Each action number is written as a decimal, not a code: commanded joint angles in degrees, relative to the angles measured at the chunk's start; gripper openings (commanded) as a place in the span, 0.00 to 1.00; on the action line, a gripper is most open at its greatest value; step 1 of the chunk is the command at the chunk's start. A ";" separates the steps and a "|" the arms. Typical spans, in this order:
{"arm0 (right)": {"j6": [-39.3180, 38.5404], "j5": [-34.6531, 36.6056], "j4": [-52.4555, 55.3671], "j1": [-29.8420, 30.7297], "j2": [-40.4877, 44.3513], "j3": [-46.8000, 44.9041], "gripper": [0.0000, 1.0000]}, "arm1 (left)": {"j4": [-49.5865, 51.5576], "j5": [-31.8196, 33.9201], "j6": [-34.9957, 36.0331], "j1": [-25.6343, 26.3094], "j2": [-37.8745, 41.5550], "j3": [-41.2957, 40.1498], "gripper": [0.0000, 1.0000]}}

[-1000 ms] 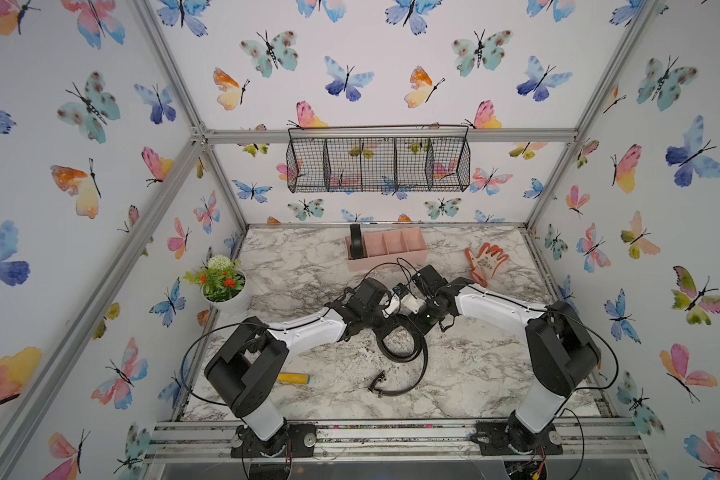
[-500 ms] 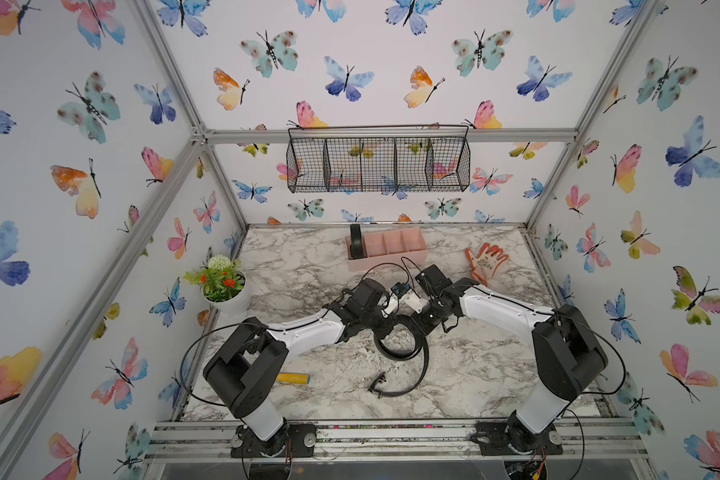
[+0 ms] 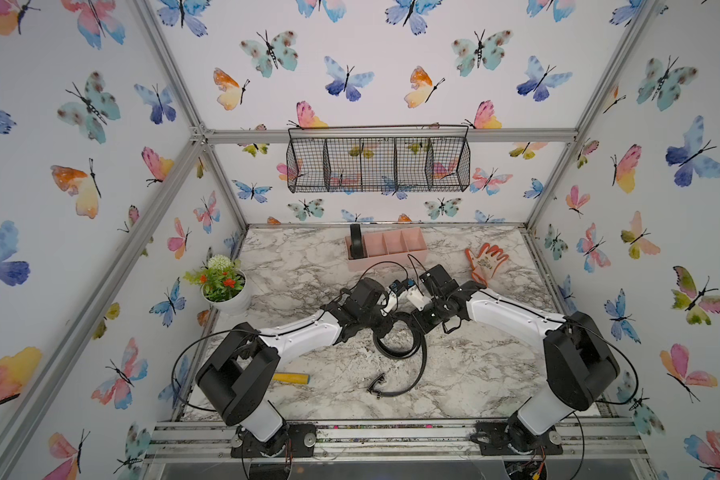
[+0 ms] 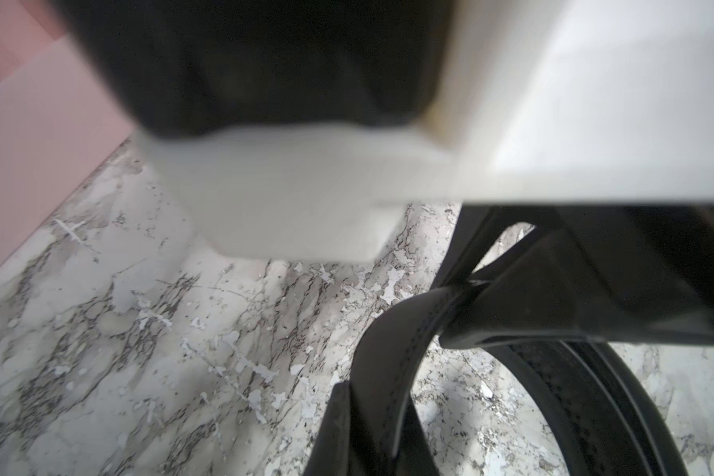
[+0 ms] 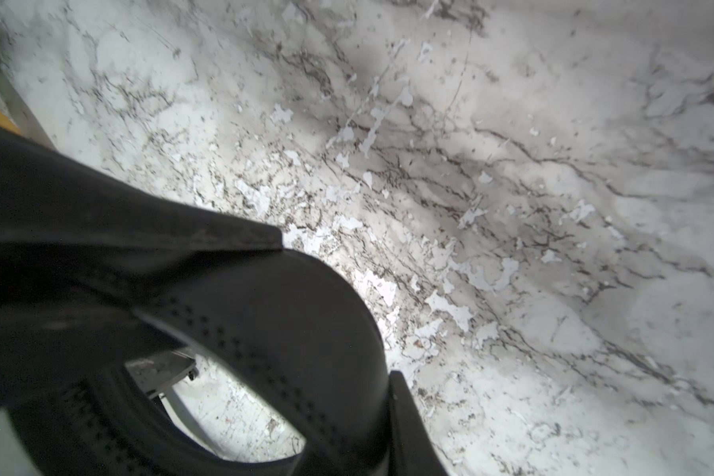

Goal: Place the belts into the storage roll
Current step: Roll the belt.

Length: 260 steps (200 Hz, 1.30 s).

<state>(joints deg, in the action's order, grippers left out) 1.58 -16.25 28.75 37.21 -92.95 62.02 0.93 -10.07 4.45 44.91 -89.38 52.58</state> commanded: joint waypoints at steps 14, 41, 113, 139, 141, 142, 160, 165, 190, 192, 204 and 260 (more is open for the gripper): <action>8.06 -0.10 -10.63 -0.30 5.60 -1.57 0.41 | 2.63 9.11 -4.07 2.72 5.27 -1.12 0.00; 12.65 3.47 -16.70 -0.34 9.40 -5.43 0.64 | -0.44 18.68 -4.31 6.38 9.12 -3.42 0.00; 18.19 2.02 -18.56 -0.56 10.79 -8.22 0.63 | -4.24 41.16 -6.53 14.37 13.81 -4.61 0.00; 18.89 2.72 -19.92 -0.56 11.21 -10.24 0.70 | -7.16 44.56 -6.25 16.04 15.98 -5.11 0.00; 18.74 2.78 -20.06 -0.56 11.21 -10.42 0.73 | -7.41 44.66 -6.11 16.14 16.10 -5.12 0.00; 18.68 2.75 -20.14 -0.52 11.21 -10.47 0.75 | -7.47 44.72 -6.07 16.21 16.14 -5.12 0.00; 18.81 3.15 -20.49 -0.56 11.42 -11.23 0.80 | -7.45 45.87 -5.82 16.88 16.13 -4.18 0.00; 18.85 2.68 -21.18 -0.56 11.55 -11.73 0.80 | -7.32 46.27 -5.66 17.04 16.04 -3.84 0.00; 21.61 2.09 -22.39 -0.56 12.29 -12.92 0.79 | -6.82 50.43 -5.68 18.28 15.69 -2.11 0.00; 21.99 2.01 -22.59 -0.56 12.42 -13.07 0.79 | -6.82 51.05 -5.81 18.44 15.59 -1.99 0.00; 25.01 1.42 -24.13 -0.56 13.24 -14.10 0.75 | -6.53 55.39 -5.88 19.51 15.12 -0.93 0.00; 37.99 -4.54 -26.28 -0.48 15.81 -15.52 0.64 | -2.68 70.36 -6.91 21.96 6.55 7.04 0.00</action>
<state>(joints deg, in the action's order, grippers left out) 32.32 -17.10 3.62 37.04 -78.13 47.22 -0.38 50.15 -0.73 66.52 -80.20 56.53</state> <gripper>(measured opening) 0.658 0.115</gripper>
